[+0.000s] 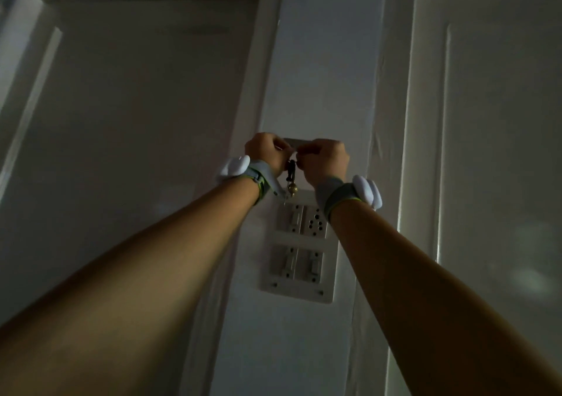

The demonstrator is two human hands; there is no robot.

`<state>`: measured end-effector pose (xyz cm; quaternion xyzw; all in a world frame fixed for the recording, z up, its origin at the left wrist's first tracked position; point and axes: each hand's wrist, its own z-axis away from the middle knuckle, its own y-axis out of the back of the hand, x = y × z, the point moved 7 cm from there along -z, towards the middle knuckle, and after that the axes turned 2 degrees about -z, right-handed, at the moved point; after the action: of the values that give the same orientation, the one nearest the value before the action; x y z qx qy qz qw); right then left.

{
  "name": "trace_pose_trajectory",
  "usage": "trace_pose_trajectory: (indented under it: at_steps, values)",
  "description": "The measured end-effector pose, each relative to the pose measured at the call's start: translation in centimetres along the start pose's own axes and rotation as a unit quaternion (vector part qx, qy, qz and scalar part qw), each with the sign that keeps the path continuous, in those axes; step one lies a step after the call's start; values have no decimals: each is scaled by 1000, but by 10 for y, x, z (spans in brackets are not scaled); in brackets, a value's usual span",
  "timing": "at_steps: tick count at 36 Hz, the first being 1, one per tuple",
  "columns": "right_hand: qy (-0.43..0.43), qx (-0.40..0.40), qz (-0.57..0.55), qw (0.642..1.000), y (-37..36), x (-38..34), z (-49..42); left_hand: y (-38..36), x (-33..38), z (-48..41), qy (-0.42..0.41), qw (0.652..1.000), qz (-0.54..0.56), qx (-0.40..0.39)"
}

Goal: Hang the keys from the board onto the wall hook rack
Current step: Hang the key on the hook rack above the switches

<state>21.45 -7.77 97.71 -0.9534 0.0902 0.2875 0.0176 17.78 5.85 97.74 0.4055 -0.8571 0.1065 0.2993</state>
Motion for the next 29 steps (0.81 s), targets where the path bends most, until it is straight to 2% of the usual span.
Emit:
trace_pose_trajectory:
  at_steps: [15,19,25,29]
  values:
    - [-47,-25,-3,999,-28,17,-41,-11,-4,-41,5,999,-49,23]
    - [-59,-25,-1,998,-27,21,-43,-13,-17,-44,38,998,-51,6]
    - [-60,-22,35,997,-24,28,-25,-16,-25,-28,36,995,-89,-32]
    - [-32,-8,39,999,-18,24,-4,-7,-13,-9,-26,985,-158,57]
